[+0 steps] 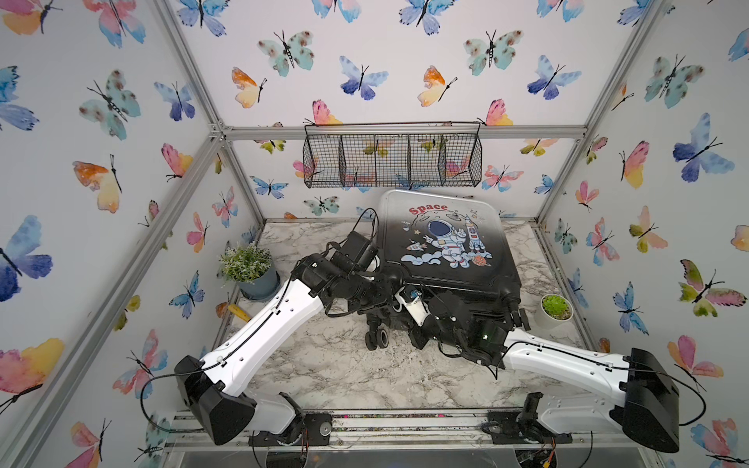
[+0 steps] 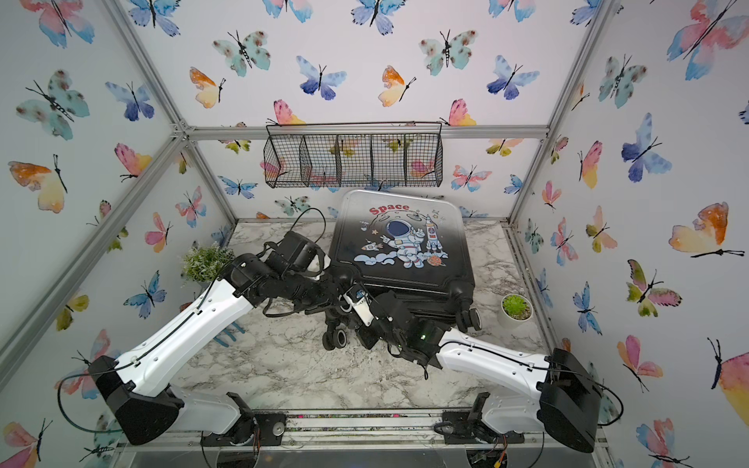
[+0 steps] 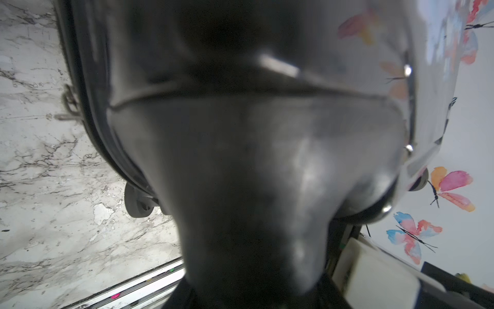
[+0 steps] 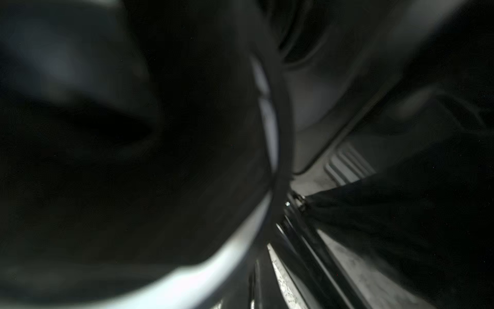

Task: Close the suitcase zippers
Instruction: Place the suitcase at the center of the board.

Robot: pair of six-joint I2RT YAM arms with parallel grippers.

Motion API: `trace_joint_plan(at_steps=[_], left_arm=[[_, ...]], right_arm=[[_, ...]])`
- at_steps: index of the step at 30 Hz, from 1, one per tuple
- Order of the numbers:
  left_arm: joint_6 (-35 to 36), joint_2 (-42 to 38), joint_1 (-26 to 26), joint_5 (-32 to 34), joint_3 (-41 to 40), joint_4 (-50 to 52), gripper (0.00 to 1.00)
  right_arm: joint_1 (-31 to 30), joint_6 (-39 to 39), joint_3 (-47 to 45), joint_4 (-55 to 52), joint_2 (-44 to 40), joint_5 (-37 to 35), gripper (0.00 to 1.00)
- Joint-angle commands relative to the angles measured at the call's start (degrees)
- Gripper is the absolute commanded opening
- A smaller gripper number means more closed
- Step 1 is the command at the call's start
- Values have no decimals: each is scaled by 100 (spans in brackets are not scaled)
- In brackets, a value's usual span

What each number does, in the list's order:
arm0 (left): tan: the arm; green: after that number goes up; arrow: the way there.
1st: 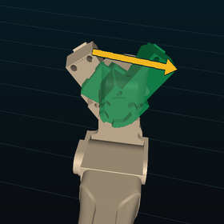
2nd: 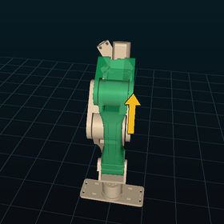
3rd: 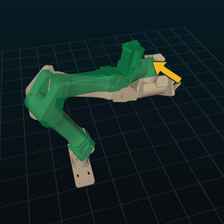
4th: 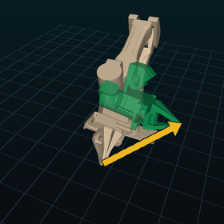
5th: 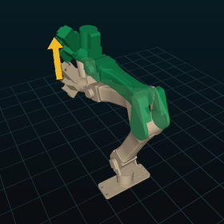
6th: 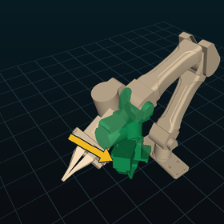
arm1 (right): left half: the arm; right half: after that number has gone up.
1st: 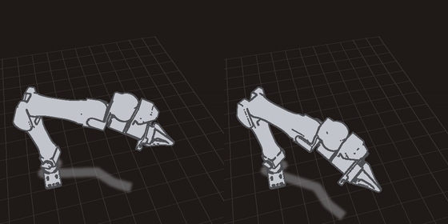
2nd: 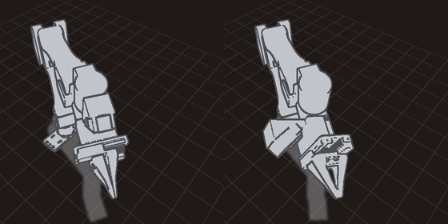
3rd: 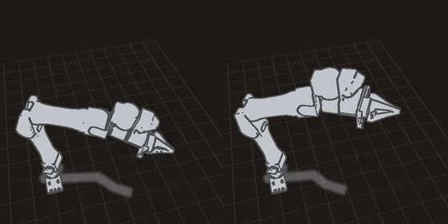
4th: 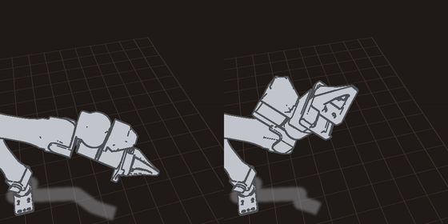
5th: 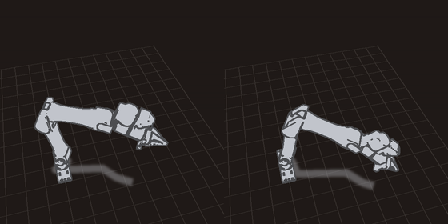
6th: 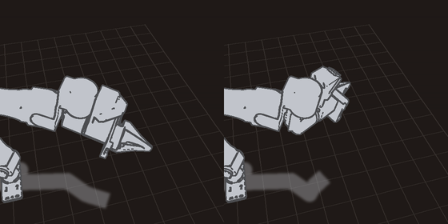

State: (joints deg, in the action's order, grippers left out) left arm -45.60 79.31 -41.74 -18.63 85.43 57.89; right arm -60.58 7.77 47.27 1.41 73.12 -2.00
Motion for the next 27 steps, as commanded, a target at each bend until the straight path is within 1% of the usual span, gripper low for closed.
trace_joint_plan(at_steps=[1, 3, 6, 7, 9, 11, 13, 15, 18, 19, 21, 23, 27], left_arm=[[-216, -6, -391, -1243, -78, -1605, 0], [-361, -59, -426, -1438, -348, -1864, 0], [-425, -290, -413, -1405, -712, -2005, 0], [-395, -353, -387, -1384, -817, -1962, 0], [-278, -438, -341, -1261, -1005, -1759, 0], [-271, -518, -327, -1287, -1237, -1781, 0], [-397, -634, -325, -1325, -1506, -2045, 0], [-471, -726, -318, -1373, -1719, -2246, 0], [-278, -711, -317, -1215, -1828, -2039, 0], [-163, -679, -311, -1167, -1832, -1922, 3], [-14, -621, -318, -1101, -1957, -1806, 23], [108, -591, -326, -1128, -2092, -1849, 34], [550, -572, -343, -1100, -2159, -1711, 51]], right_arm=[[-142, 289, 77, 2999, -123, 444, 1], [-144, 421, -232, 3739, -135, 453, 1], [-131, 432, -557, 3897, -373, 88, 2], [-115, 358, -573, 3712, -438, -18, 2], [-77, -72, -407, 2820, -541, -212, 2], [-53, -409, -258, 1875, -641, -575, 2], [68, -450, -550, 1835, -952, -693, 2], [183, -514, -728, 1517, -1228, -748, 2], [248, -633, -929, 1206, -1476, -736, 2], [256, -657, -966, 1138, -1516, -736, 2], [257, -692, -1067, 1116, -1565, -679, 2], [257, -754, -1137, 1095, -1565, -626, 2], [257, -802, -1270, 1142, -1619, -591, 2]])
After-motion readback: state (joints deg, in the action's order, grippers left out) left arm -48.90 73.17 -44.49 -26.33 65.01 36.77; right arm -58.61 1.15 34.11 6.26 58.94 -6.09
